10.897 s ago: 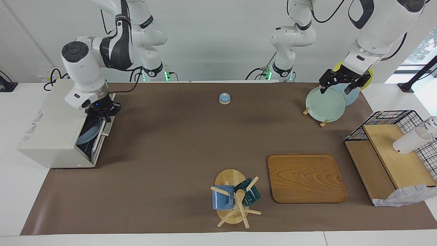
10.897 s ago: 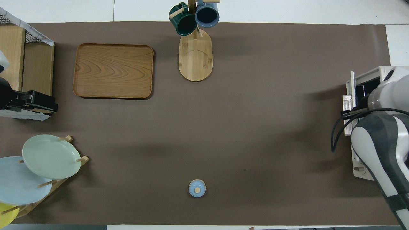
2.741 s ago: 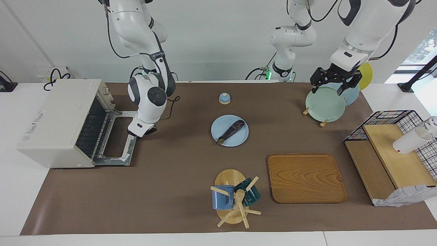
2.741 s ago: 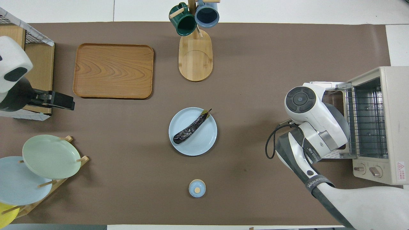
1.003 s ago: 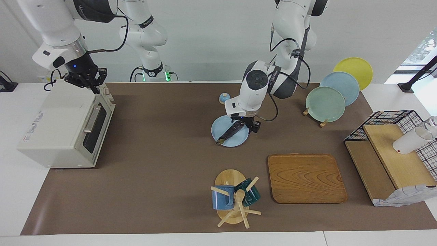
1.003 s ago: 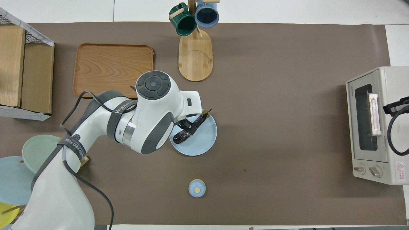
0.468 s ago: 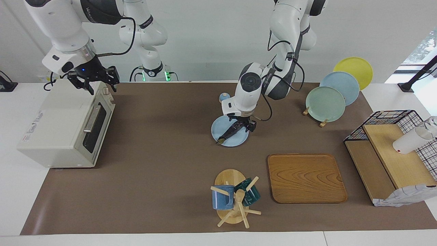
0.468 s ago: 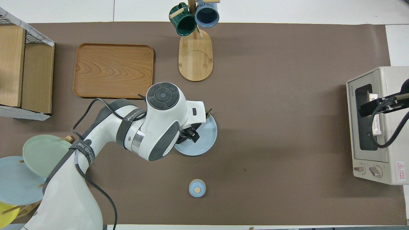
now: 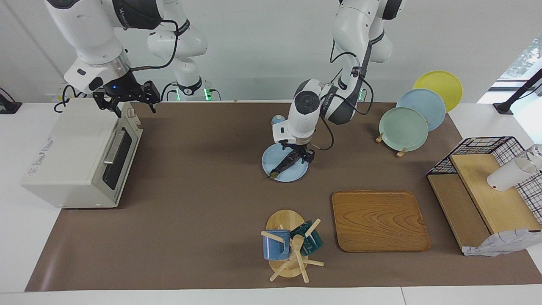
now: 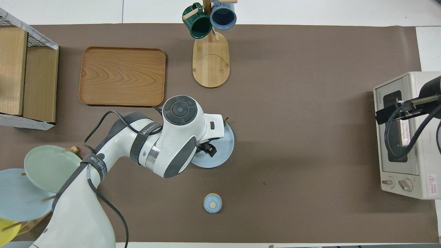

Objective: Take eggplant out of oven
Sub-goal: 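Grasp the purple eggplant on the plate with the left gripper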

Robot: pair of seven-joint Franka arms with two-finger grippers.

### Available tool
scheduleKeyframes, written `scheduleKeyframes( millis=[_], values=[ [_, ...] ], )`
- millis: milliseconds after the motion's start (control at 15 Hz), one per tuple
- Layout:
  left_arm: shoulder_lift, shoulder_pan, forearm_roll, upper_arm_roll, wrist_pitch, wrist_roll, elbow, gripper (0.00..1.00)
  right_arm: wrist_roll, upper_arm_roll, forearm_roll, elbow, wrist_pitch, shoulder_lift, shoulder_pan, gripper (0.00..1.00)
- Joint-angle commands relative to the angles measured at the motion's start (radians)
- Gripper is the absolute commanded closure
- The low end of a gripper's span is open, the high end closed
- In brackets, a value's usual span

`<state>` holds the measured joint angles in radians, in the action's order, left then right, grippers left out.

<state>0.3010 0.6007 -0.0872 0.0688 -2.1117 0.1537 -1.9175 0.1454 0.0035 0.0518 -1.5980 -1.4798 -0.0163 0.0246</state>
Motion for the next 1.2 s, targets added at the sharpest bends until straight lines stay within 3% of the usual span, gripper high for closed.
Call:
scheduleKeyframes(
  millis=[0,334,669,1136],
  values=[
    [-0.008,0.019,-0.014,-0.015,-0.048,0.017,-0.038,0.05,-0.029,-0.007,-0.003,0.024,0.033,0.006,0.001,0.00],
    [-0.010,0.031,-0.014,-0.015,-0.063,0.015,-0.054,0.09,-0.029,-0.017,-0.009,0.024,0.016,0.006,-0.011,0.00],
    [-0.011,0.033,-0.014,-0.017,-0.065,0.012,-0.063,0.23,-0.030,-0.020,-0.010,0.024,0.003,0.004,-0.012,0.00],
    [-0.014,0.048,-0.014,-0.017,-0.063,0.004,-0.072,0.27,-0.058,-0.019,-0.021,0.024,0.001,0.004,-0.031,0.00]
  ],
)
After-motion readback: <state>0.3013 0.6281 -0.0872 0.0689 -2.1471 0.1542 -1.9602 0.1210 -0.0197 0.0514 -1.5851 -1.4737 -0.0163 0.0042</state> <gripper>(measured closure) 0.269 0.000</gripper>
